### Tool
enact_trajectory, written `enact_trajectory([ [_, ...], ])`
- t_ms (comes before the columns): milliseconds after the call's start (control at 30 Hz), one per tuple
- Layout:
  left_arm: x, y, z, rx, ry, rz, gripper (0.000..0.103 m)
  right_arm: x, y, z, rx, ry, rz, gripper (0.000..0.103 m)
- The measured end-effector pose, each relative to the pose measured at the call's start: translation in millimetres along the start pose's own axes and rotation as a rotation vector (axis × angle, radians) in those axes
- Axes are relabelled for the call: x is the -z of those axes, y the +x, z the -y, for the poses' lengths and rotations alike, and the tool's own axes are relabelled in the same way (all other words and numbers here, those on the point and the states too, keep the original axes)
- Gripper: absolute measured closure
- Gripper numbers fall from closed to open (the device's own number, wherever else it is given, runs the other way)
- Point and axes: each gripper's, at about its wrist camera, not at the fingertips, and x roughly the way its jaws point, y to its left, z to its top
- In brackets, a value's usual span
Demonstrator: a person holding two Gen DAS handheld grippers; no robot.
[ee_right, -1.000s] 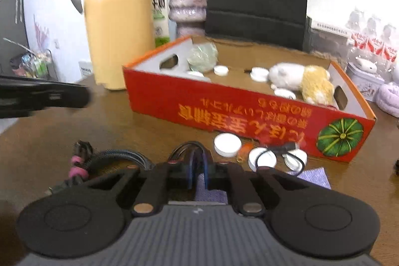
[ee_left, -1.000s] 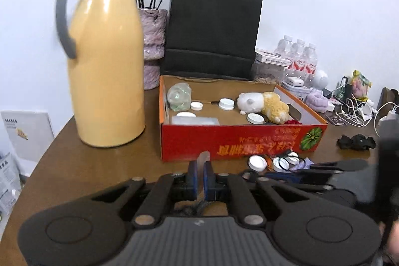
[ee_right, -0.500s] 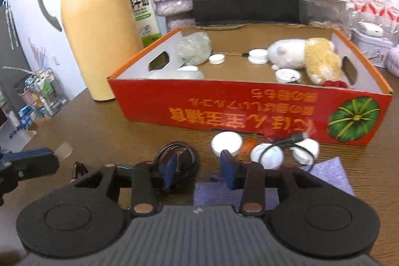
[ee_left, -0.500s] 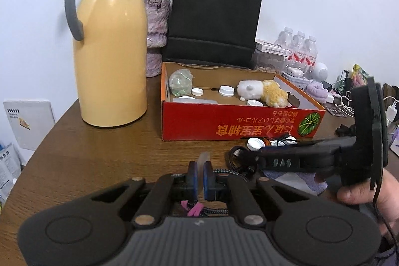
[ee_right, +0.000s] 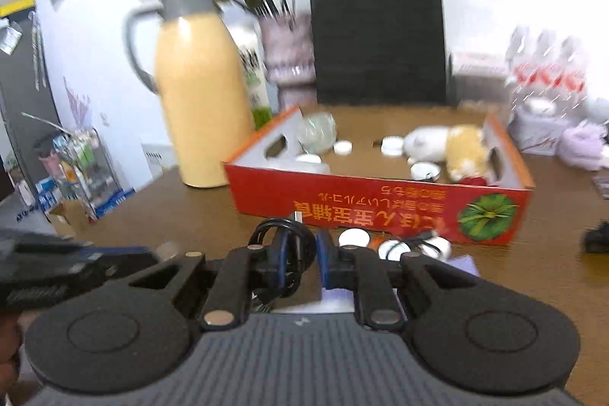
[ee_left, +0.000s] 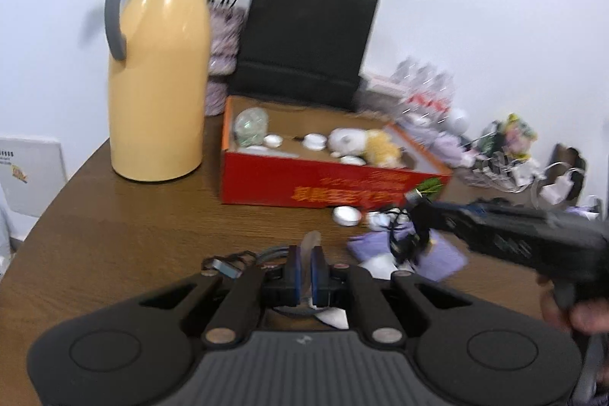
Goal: Organize objects
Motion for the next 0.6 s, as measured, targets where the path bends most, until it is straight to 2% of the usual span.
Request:
enact_trajectory([
  [167,29,-57,37,0.041,0.07,0.041,0.099,43,-89,-21,0.003,0.033,0.032,0.087],
  [267,49,-78,53,0.091,0.063,0.022,0.099,76,-127,-24,-0.017,0.105,0.017,0.087],
  [433,58,-72,64,0.064,0.073,-0.031,0.099,109,-146,-16,0.016,0.183,-0.035,0.087],
  [600,47,-60,62,0.07,0.07,-0.018,0.099,104,-144,-9,0.029,0.177,-0.01,0.087],
])
